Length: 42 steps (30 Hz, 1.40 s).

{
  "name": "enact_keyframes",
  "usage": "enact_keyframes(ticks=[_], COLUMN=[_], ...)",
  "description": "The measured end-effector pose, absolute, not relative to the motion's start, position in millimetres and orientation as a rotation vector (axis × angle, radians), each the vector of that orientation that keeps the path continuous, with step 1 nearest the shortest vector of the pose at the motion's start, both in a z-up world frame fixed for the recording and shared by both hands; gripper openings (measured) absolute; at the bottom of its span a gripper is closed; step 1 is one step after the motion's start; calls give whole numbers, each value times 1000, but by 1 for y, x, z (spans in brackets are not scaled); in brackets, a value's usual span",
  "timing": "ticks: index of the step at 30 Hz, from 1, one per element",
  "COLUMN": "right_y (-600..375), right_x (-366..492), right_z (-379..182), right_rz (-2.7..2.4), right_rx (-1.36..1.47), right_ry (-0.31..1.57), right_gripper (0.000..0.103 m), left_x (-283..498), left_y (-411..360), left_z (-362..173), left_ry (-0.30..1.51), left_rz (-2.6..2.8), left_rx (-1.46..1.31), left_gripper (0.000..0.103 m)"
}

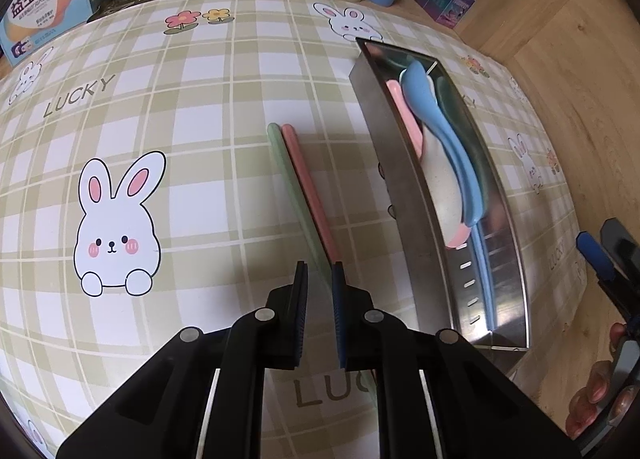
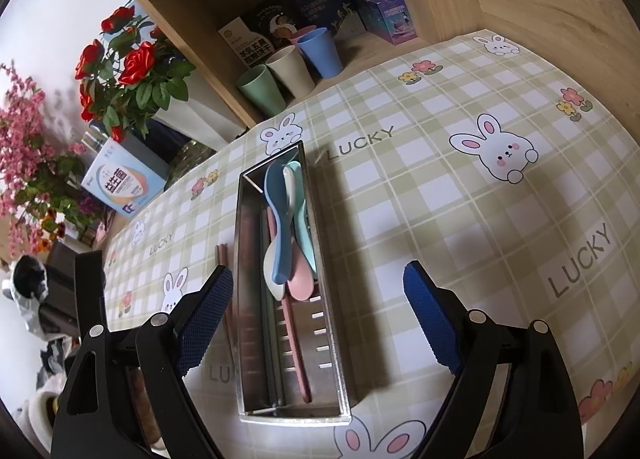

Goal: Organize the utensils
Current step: 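Grasp a green chopstick with the left gripper and lift it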

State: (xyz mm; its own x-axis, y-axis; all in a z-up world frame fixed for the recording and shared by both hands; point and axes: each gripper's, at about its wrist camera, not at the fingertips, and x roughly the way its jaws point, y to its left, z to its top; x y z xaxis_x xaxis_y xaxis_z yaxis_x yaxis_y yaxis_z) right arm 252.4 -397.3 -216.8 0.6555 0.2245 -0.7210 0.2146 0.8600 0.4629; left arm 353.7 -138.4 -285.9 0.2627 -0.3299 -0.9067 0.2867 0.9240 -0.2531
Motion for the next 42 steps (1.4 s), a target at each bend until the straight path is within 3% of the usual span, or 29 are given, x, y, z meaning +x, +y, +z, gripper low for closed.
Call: enact_keyframes(ticks=[13,18,27,32,42], right_y=[-403,-404,-407,-410,-385], right_x=[253,252,251,248,250], right_z=[-219,-217,-215,-214,-213], right_rz=[0,0,-4,-17,40], right_rx=[560,563,561,561,474], right_ry=[869,864,859,862,907], right_gripper=[84,84,84,84,84], left_x=[351,354,351,349,343], left_y=[-150,-142,-155,-151,-90], left_z=[-287,-286,-288,-288,-281], left_ry=[1196,1200,1171,1160,1171], left_rz=[-375,-345,-352,-350,-273], left_rx=[91,101,201,194,76], left_gripper=[12,19,19,7,6])
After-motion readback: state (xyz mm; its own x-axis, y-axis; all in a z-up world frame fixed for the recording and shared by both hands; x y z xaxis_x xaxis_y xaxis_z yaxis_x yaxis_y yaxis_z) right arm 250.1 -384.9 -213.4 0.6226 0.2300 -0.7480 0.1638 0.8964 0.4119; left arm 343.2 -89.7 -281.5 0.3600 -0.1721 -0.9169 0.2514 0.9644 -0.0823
